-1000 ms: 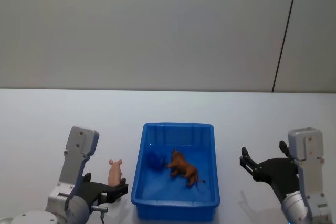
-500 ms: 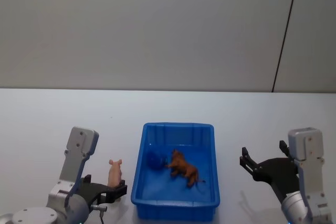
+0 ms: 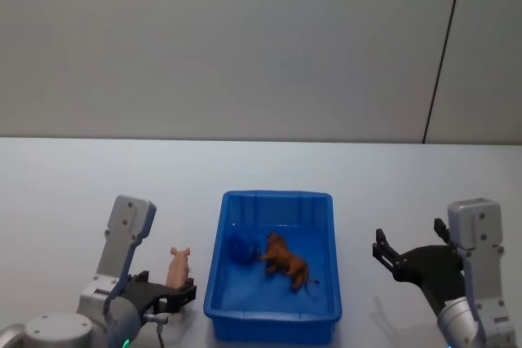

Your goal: Pick up the two dolls from the table and place them into the box.

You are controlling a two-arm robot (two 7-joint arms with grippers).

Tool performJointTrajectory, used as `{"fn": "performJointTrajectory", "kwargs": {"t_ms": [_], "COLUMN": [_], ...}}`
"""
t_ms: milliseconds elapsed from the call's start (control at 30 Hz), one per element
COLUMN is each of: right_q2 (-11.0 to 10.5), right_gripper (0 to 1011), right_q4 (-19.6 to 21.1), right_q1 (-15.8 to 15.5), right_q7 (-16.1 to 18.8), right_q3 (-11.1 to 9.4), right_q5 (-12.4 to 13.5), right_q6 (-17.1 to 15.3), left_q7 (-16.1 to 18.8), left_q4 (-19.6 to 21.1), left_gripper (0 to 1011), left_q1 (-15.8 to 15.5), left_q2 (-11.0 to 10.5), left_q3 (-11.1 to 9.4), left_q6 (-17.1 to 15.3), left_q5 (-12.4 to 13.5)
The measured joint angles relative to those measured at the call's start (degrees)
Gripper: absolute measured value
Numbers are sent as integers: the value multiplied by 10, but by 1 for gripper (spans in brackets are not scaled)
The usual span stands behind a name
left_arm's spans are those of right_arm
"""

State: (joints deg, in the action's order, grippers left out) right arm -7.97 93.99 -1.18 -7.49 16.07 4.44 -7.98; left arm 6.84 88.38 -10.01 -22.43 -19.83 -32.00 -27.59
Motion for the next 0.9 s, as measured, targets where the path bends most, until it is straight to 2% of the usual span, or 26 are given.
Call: {"fn": "performJointTrajectory", "kwargs": {"t_ms": [567,900], "right_q2": [0,0], "right_gripper": [1001,1001], "right_q4": [0,0], "right_q1": [0,0], "right_q7": [0,0], "right_q3": [0,0], "right_q5": [0,0], "right_q6": [0,0], "left_q7": [-37,-46], "left_q4": [-44,-40], "left_gripper": [382,380], "left_q1": [-22,-20], "left_q2": [13,14], "left_q3": [0,0], "left_q6": [9,36], "left_q5": [16,28]}}
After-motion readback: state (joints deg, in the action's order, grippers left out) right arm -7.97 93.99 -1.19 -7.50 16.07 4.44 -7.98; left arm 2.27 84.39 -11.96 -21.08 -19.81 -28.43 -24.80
